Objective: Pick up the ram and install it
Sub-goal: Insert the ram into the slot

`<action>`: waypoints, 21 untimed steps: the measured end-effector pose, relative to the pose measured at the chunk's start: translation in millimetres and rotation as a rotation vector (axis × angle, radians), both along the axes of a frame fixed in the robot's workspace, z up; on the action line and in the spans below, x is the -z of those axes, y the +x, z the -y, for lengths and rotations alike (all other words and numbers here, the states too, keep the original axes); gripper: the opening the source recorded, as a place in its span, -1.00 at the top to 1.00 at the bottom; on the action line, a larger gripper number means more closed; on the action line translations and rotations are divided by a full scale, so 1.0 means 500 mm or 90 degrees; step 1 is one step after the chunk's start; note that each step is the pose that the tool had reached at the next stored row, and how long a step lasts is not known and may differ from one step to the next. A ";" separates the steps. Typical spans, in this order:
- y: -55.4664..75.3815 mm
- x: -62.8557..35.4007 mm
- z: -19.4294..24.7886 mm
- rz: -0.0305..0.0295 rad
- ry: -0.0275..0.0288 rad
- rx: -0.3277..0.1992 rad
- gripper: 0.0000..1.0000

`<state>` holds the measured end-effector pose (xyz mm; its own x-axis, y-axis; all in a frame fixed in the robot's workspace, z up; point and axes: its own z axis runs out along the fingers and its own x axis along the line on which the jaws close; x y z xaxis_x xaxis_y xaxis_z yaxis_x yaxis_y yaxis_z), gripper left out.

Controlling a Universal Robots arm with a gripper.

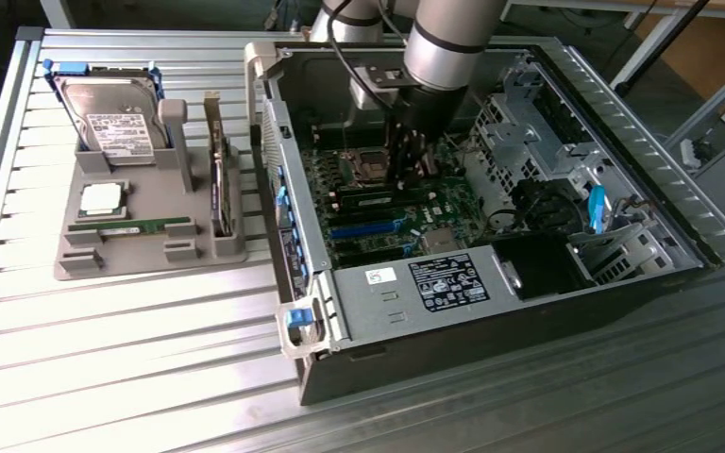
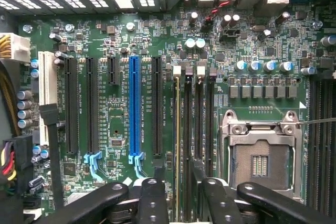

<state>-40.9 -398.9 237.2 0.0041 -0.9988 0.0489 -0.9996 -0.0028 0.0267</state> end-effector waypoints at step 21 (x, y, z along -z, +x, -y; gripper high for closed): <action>0.084 -0.040 -0.0053 -0.0028 -0.0015 0.000 0.81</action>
